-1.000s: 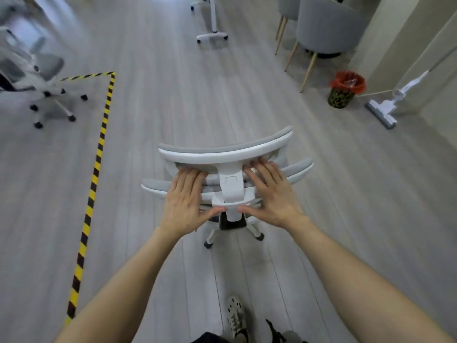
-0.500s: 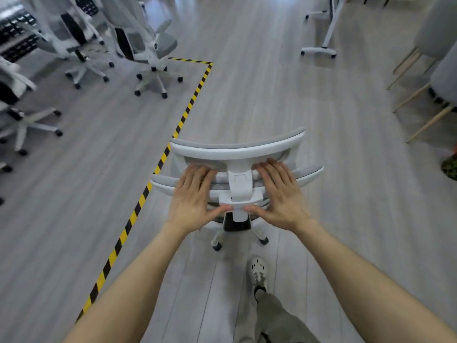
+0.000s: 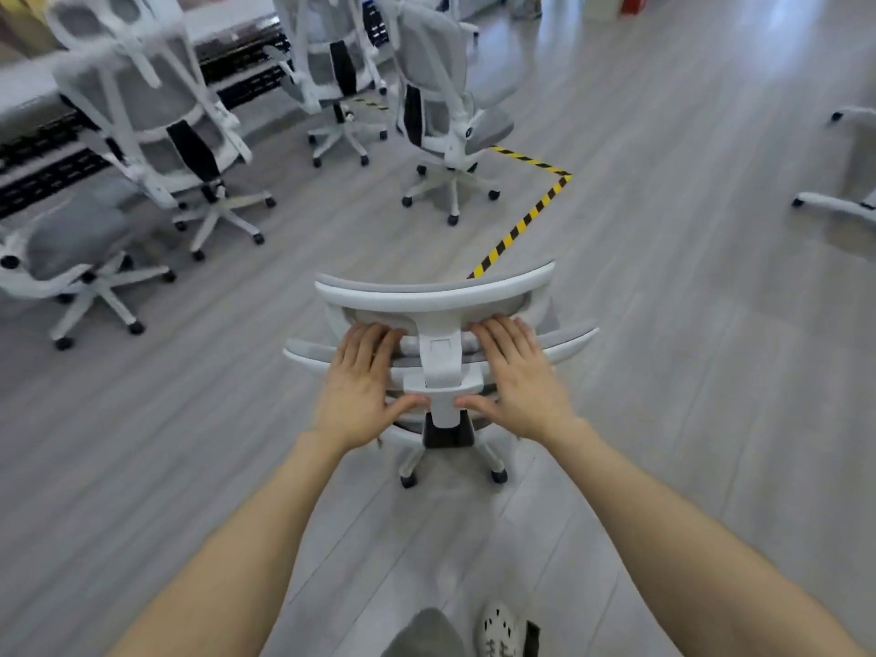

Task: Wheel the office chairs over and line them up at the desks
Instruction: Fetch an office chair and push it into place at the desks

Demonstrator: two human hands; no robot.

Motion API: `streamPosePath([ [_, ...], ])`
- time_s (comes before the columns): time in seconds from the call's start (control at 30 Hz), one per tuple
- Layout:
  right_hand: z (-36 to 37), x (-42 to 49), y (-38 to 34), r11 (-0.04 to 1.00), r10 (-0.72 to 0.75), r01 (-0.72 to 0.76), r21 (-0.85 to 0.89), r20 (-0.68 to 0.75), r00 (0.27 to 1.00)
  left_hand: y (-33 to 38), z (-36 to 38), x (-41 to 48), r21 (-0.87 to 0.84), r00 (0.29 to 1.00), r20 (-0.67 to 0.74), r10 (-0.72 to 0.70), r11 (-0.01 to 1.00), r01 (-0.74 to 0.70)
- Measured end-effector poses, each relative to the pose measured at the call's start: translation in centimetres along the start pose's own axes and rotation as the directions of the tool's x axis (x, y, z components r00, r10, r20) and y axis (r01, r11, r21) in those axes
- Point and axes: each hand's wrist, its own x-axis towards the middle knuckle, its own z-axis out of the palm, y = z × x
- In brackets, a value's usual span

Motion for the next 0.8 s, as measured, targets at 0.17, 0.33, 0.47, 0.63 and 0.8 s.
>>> streamPosePath([
  [0.17,3.5,13.3,4.5,0.992,-0.101,0.097,0.080,0.059,0.993,-5.7,2.4,8.4,0.058,0.989,0.030,-0.146,0.988,0.144],
  [0.33,7.4,26.5,8.0,0.976,-0.173,0.165,0.145,0.048,0.984,-12.8,4.5,16.8,0.067,0.976,-0.038,-0.213,0.974,0.215],
  [0.47,10.0,37.0,9.7,0.964,-0.201,0.185,0.189,0.070,0.977,-18.5,6.1,23.8,0.081,0.955,-0.019,-0.296,0.952,0.297],
  [0.63,12.2,49.8,11.2,0.966,-0.210,0.180,0.184,0.163,0.964,-25.1,7.4,32.3,0.080,0.928,-0.026,-0.371,0.925,0.372],
  [0.8,14.5,61.1,12.5,0.952,-0.266,0.224,0.211,0.198,0.943,-31.4,8.8,39.5,0.126,0.900,-0.046,-0.433,0.892,0.435],
])
